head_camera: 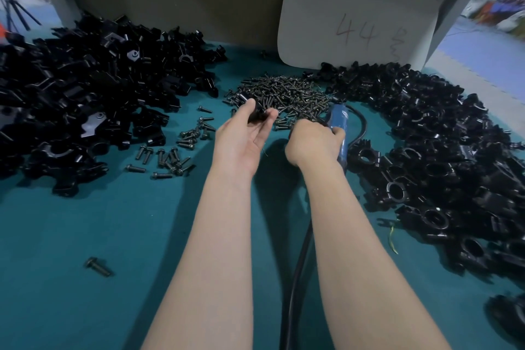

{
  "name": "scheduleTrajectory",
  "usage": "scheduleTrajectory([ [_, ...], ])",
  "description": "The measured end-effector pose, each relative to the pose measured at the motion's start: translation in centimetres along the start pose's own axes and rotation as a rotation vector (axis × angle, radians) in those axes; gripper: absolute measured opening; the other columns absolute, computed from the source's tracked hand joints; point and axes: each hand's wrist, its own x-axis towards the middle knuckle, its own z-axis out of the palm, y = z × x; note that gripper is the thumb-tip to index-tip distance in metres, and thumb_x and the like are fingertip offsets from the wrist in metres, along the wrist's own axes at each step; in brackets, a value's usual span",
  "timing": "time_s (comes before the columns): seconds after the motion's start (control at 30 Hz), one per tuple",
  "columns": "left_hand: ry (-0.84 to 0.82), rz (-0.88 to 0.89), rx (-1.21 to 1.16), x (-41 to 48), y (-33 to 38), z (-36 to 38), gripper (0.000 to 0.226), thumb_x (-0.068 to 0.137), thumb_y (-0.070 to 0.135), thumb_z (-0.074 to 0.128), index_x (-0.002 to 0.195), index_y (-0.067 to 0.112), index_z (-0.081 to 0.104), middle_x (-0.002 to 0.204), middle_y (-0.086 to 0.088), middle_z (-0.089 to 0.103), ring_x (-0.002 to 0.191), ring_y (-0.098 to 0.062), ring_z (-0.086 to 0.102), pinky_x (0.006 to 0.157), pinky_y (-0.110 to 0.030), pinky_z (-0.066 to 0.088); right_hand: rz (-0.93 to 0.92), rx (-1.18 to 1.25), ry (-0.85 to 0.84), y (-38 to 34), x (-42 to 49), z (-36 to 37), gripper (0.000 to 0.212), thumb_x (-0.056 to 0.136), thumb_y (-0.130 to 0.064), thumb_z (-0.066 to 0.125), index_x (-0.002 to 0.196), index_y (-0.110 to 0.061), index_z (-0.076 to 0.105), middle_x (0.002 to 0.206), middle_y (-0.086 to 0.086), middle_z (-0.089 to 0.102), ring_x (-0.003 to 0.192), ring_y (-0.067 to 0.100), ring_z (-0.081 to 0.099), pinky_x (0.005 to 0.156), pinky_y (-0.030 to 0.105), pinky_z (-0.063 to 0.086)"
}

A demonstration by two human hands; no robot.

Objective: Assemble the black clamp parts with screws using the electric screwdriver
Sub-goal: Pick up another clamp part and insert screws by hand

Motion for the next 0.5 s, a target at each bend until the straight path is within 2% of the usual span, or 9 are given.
scheduleTrajectory([
  [0.1,-0.006,-0.024,-0.009,0.01,-0.04,-0.11,0.019,0.095,0.011,0.059,0.106,-0.003,0.053,0.09,-0.025,0.066,0.07,-0.022,0.07,0.061,-0.02,0.059,0.0,-0.022,0.005,-0.02,-0.01,0.2,0.015,0.081,-0.006,0.049,0.089,-0.018,0.044,0.106,0.009,0.065,0.112,0.029,0.055,0.11,0.04,0.016],
  [0.23,-0.019,-0.042,0.006,-0.01,-0.17,-0.18,0.019,0.095,0.012,0.059,0.105,-0.003,0.054,0.09,-0.025,0.067,0.072,-0.022,0.07,0.062,-0.02,0.059,-0.005,-0.023,0.031,0.1,0.09,0.28,0.015,0.081,-0.007,0.049,0.089,-0.018,0.043,0.104,0.008,0.065,0.111,0.029,0.056,0.109,0.04,0.016],
  [0.37,-0.023,-0.053,0.017,-0.01,-0.26,-0.26,0.013,0.095,0.012,0.059,0.096,-0.001,0.056,0.086,-0.024,0.068,0.072,-0.022,0.07,0.062,-0.019,0.058,-0.017,-0.031,0.031,0.17,0.12,0.38,0.015,0.081,-0.006,0.049,0.088,-0.018,0.042,0.102,0.008,0.065,0.109,0.028,0.056,0.109,0.04,0.016],
  [0.5,-0.018,-0.064,0.021,0.09,-0.29,-0.28,0.013,0.095,0.013,0.059,0.094,0.0,0.056,0.087,-0.023,0.068,0.075,-0.023,0.07,0.065,-0.02,0.059,-0.01,0.024,0.039,0.27,0.33,0.06,0.016,0.08,-0.002,0.048,0.086,-0.016,0.041,0.091,0.006,0.062,0.104,0.029,0.055,0.103,0.041,0.021],
])
